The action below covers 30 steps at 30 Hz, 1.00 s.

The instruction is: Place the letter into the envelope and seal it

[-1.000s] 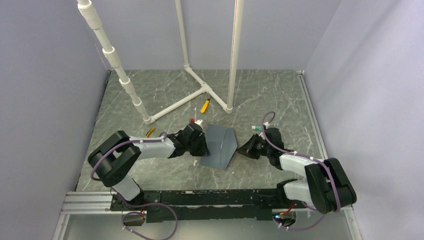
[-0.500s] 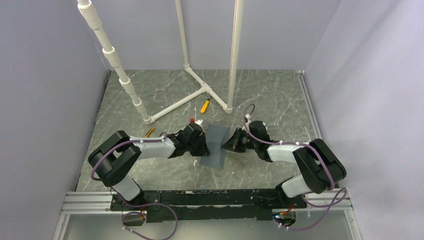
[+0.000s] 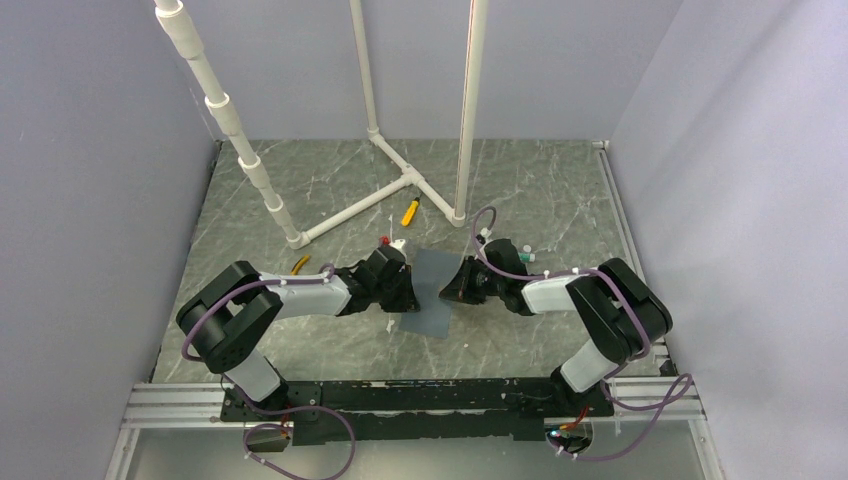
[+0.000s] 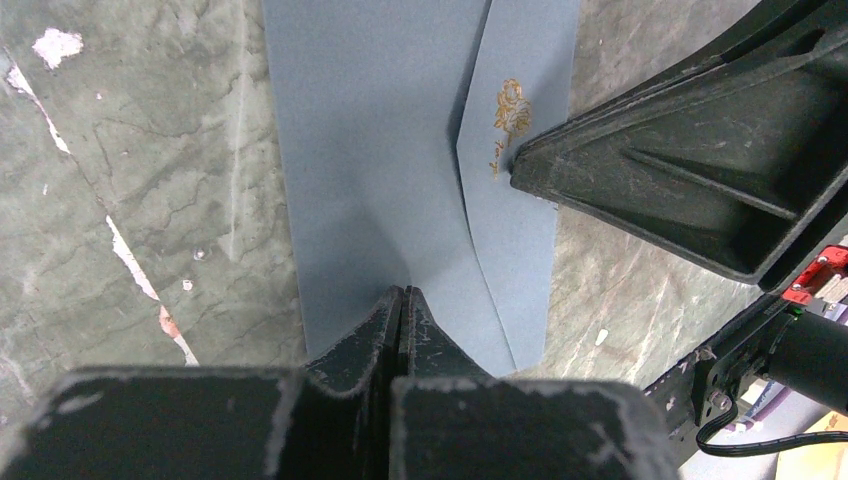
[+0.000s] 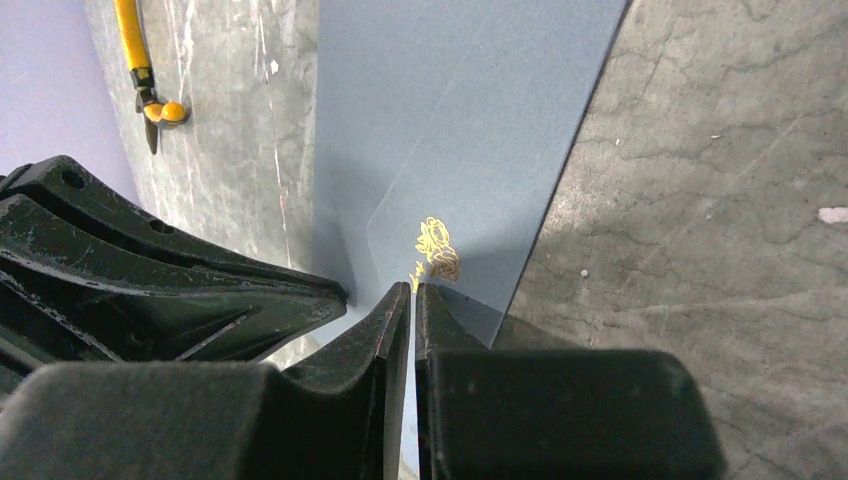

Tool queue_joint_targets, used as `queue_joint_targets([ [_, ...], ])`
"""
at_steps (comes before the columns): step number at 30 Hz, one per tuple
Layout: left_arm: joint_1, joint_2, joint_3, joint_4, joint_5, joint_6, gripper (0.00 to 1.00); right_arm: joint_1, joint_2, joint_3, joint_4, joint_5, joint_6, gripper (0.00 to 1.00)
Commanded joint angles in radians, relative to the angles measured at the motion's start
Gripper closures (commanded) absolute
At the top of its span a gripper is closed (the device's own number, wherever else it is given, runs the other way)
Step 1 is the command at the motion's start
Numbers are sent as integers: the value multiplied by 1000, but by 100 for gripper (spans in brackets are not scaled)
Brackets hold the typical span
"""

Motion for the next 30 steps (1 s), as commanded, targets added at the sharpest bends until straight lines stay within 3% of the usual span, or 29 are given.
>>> queue_joint_targets([
  [1, -5, -21, 26, -4, 15, 15, 98, 9, 35, 17, 45, 18, 13, 89],
  [10, 13, -53, 21, 159, 92, 13, 98, 11, 69, -12, 37, 41, 39, 93],
  [16, 81, 14, 48, 224, 190, 7, 98, 10, 101, -24, 78, 2, 28, 100],
  [22, 94, 113, 77, 302, 284, 7, 98, 11, 126, -24, 103, 1, 46, 100],
  [30, 100, 176, 85, 232, 189, 1, 98, 11, 107, -41, 103, -3, 40, 100],
])
